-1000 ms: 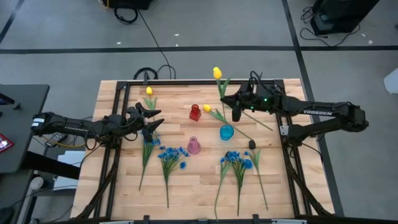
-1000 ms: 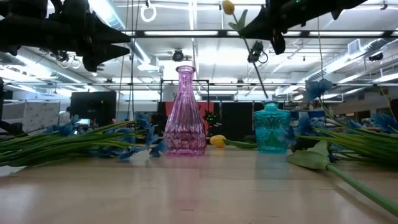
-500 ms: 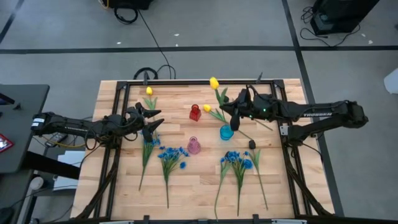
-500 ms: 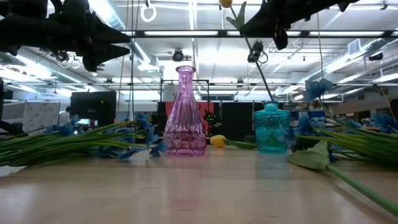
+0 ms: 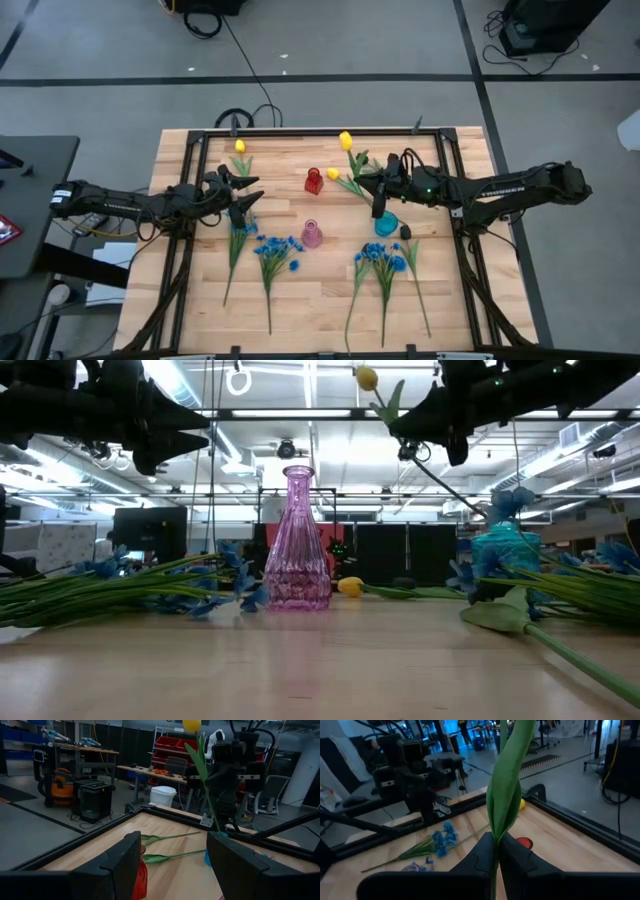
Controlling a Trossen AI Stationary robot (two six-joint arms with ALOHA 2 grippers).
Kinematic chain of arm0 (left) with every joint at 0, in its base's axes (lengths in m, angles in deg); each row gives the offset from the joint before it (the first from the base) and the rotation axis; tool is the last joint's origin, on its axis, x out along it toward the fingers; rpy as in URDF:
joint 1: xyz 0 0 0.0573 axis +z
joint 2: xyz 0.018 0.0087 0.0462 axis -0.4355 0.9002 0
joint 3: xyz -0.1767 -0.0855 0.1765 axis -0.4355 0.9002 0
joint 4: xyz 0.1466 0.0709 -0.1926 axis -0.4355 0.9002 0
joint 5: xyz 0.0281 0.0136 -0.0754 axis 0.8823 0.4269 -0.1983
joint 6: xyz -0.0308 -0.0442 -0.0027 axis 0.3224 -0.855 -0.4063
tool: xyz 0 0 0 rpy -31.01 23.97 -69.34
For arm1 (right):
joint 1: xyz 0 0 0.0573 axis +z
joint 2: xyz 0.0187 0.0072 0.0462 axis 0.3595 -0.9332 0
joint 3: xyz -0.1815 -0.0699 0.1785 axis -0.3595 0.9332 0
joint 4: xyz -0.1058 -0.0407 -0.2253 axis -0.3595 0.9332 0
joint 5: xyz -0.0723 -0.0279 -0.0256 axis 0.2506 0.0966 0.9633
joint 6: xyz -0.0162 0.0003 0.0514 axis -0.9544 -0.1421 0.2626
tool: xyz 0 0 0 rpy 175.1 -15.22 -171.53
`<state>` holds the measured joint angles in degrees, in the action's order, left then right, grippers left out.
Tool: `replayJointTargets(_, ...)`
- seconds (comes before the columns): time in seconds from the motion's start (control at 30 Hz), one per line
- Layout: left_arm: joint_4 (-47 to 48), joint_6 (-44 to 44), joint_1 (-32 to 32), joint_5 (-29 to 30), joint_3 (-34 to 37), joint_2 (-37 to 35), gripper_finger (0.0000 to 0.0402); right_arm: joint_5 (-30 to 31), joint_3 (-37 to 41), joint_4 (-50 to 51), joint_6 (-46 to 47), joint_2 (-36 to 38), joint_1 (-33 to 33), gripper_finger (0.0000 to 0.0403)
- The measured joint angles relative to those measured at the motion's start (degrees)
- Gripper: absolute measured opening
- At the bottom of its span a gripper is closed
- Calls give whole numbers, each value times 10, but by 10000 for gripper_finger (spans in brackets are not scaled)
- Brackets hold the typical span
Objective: Sort flowers into vase by color
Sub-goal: Put the top right yellow flower into the blue vase
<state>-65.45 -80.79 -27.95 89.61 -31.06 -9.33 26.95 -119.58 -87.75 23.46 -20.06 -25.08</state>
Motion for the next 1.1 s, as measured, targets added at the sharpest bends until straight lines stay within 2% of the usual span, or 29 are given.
replayJointTargets(0.2, 0, 0, 0, 0, 0, 0, 232, -7, -22, 57, -5, 7, 15, 31)
replayJointTargets(0.4, 0, 0, 0, 0, 0, 0, 232, 40, -41, 114, -8, 55, 46, 31)
replayJointTargets(0.63, 0, 0, 0, -1, 0, 0, 232, 159, -40, 179, -21, 117, 111, 31)
replayJointTargets(0.8, 0, 0, 0, -1, 0, 0, 232, 219, -40, 203, -30, 173, 163, 31)
replayJointTargets(1.1, -3, 0, 0, -1, 0, 0, 232, 277, -3, 207, 14, 178, 206, 31)
